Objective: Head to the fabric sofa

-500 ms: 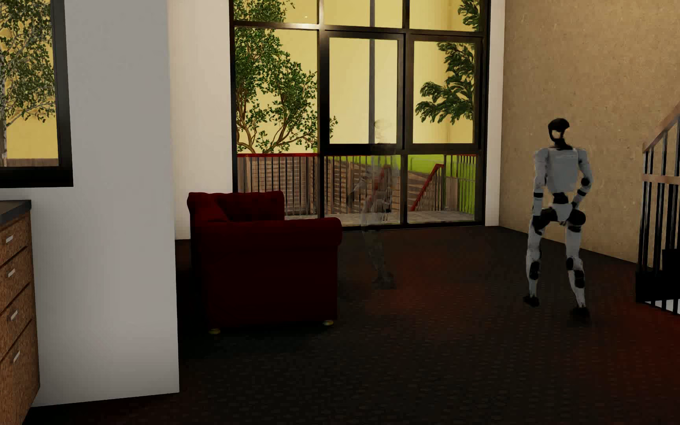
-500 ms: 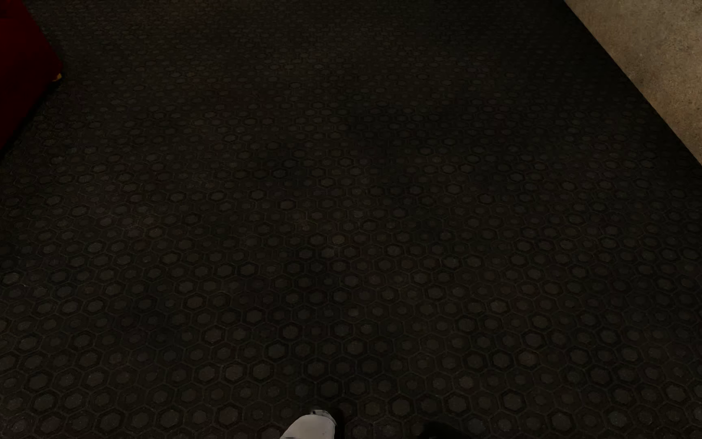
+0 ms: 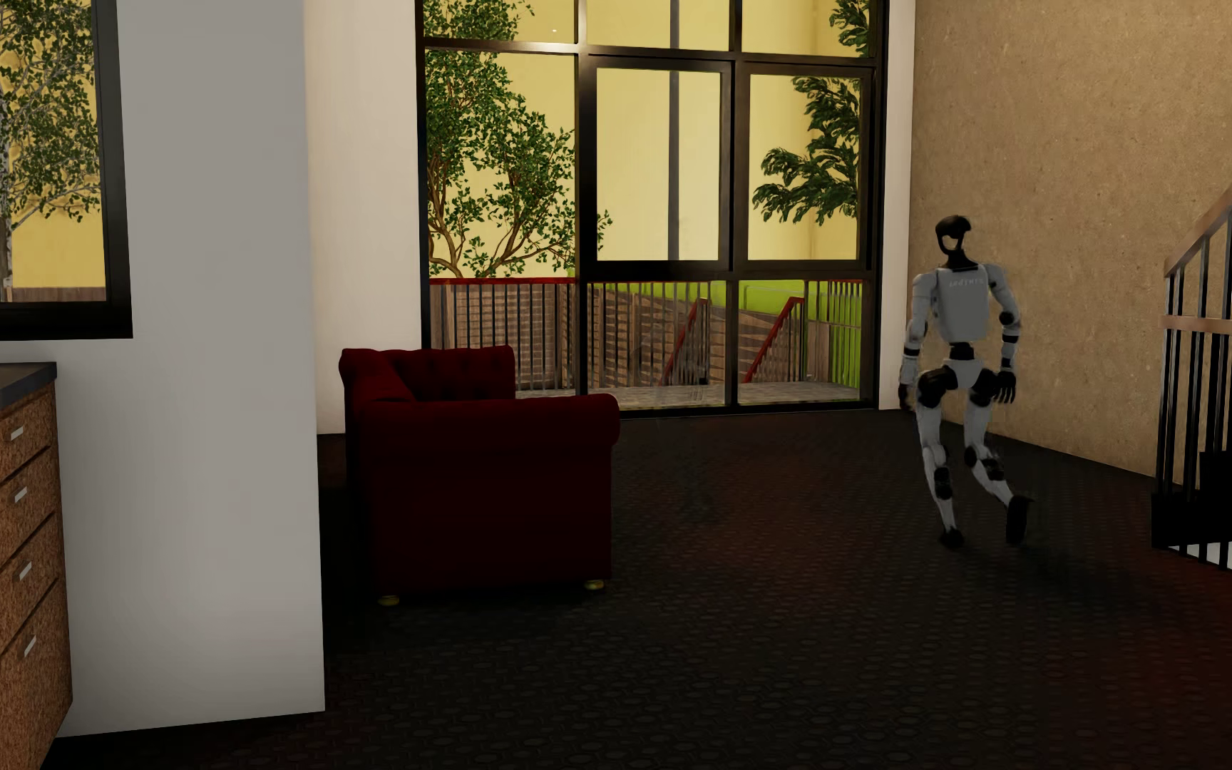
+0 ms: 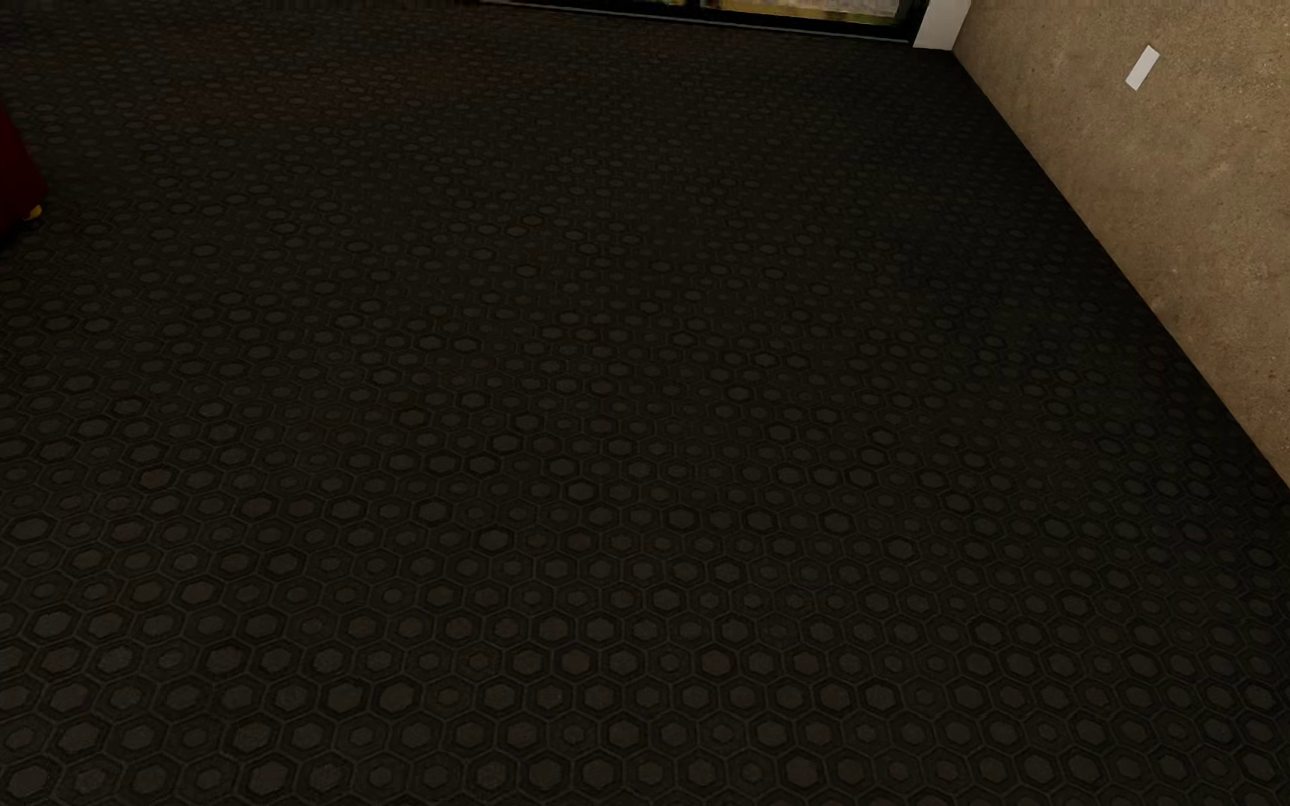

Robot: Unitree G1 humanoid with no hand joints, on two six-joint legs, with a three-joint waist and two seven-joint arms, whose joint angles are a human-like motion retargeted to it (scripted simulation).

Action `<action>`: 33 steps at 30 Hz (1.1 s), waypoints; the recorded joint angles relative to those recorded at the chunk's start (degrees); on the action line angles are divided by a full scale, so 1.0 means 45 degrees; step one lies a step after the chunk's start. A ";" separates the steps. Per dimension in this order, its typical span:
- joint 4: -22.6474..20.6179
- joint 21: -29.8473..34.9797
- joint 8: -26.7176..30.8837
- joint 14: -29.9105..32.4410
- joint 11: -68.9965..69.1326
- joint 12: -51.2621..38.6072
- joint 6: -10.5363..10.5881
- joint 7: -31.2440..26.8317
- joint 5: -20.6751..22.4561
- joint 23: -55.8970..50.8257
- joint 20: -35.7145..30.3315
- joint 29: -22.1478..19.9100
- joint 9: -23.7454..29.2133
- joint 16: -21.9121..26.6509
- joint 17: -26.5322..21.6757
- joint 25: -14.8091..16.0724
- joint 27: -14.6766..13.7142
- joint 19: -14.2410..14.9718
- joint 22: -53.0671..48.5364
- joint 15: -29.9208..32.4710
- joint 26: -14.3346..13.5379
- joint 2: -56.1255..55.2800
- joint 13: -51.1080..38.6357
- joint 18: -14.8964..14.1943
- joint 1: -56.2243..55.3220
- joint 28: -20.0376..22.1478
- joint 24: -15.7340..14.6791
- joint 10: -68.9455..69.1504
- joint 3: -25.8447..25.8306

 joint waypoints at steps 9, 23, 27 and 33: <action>0.0901 -0.0626 0.0000 -0.3874 -1.0621 -0.2304 0.0894 0.0000 0.0683 0.0642 0.1703 0.0000 0.0193 -0.0310 -0.0236 0.0000 0.0000 0.0000 -0.3820 0.0969 0.0000 -0.3351 0.1525 0.0000 0.5853 0.0000 0.0000 -0.1819 -0.3112; 0.2439 -0.1980 0.0000 0.0622 -0.8819 0.1589 0.2557 0.0000 0.1995 -0.1438 -0.2049 0.0000 0.0527 -0.0271 -0.1032 0.0000 0.0000 0.0000 0.0647 -0.3408 0.0000 0.0989 -0.1072 0.0000 -0.0933 0.0000 0.0000 1.0942 -0.0454; 0.2027 -0.4765 0.0000 0.1545 -0.9399 0.2216 0.2586 0.0000 0.1706 -0.3335 0.0367 0.0000 0.0629 -0.0507 -0.1330 0.0000 0.0000 0.0000 -0.0099 -0.5302 0.0000 0.3356 -0.2102 0.0000 -0.2890 0.0000 0.0000 0.4407 0.1541; 0.2757 -0.5207 0.0000 -0.0955 -0.9733 0.2413 0.2386 0.0000 0.1595 -0.5619 -0.0120 0.0000 -0.0242 -0.1457 -0.1060 0.0000 0.0000 0.0000 0.1326 -0.6813 0.0000 0.5687 -0.3762 0.0000 -0.2724 0.0000 0.0000 -0.0727 0.3081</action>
